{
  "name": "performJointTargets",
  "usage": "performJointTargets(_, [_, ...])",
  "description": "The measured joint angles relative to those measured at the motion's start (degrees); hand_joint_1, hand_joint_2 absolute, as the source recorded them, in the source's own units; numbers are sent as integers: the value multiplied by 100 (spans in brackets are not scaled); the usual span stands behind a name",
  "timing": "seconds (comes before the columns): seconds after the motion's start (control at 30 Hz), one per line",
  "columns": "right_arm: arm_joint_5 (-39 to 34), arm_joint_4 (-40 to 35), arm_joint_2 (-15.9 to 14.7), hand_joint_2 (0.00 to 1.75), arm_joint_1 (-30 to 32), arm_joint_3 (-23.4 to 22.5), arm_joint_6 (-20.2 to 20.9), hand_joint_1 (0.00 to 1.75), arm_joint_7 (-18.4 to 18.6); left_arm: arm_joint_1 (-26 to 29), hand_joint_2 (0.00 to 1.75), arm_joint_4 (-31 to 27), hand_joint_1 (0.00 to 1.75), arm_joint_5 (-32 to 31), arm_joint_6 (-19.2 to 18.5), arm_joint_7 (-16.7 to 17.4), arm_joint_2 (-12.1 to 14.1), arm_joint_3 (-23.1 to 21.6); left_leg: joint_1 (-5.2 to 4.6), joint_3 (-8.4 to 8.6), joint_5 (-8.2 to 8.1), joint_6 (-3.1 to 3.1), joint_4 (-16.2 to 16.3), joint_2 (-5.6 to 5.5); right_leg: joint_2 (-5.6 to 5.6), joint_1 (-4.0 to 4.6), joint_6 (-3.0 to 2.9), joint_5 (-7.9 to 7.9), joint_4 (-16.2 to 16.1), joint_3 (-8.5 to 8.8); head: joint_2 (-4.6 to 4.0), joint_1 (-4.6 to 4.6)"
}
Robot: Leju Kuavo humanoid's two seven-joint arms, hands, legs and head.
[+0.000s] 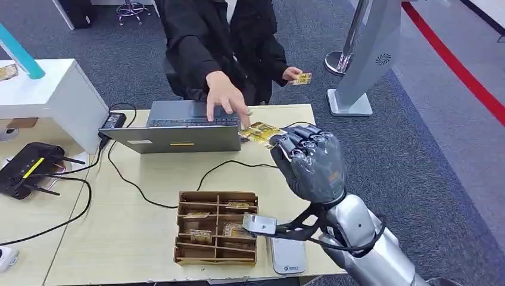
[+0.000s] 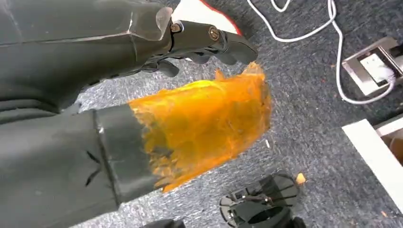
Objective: Pass the card to the sensor for recognition and then transmit it.
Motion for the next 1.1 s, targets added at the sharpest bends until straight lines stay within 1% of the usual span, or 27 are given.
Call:
performJointTargets(0.13, [-39,433,192,175,-164,-81,280,175,166,-22,0,0,0,-22,-31,50,-20,-66,0,0,2,-3,0,0,0,0,-5,5,1,0,0,0])
performJointTargets(0.3, [-42,855,383,175,-256,-98,466,175,267,-72,0,0,0,-24,-44,85,-31,-96,0,1,2,-3,0,0,0,0,-5,5,1,0,0,0])
performJointTargets(0.33, [-39,918,411,175,-265,-103,518,117,284,-70,0,0,0,-24,-42,99,-33,-107,0,0,2,-3,0,0,0,0,-5,5,1,0,0,-2])
performJointTargets(0.37, [-35,960,433,175,-278,-103,567,2,320,-67,0,0,0,-24,-42,101,-33,-109,0,0,2,-3,0,0,0,0,-5,5,1,0,0,-2])
performJointTargets(0.47, [-24,1061,488,175,-308,-105,741,0,383,-67,0,0,0,-22,-44,103,-33,-116,0,-1,2,-3,0,-1,-1,0,-5,5,1,-1,0,-2])
performJointTargets(0.6, [-9,1137,529,175,-321,-100,807,0,394,-69,0,-2,0,-11,-40,105,-33,-116,0,-1,1,-3,0,-1,-1,0,-5,4,0,-1,0,0])
performJointTargets(0.63, [-11,1155,540,0,-326,-94,809,0,394,-70,0,-2,0,2,-24,92,-35,-116,0,-1,1,-3,0,-1,-1,0,-5,4,0,-1,0,0])
performJointTargets(0.9, [-247,1141,551,0,-334,-81,864,0,308,-94,0,-42,0,144,76,-37,-35,-114,0,0,2,-3,0,-1,0,0,-5,5,0,-1,0,-2])
performJointTargets(1.1, [-455,813,518,0,-300,-90,603,0,142,-76,0,-42,0,278,245,-186,2,-109,0,0,2,-3,1,0,1,0,-5,4,0,-2,0,0])
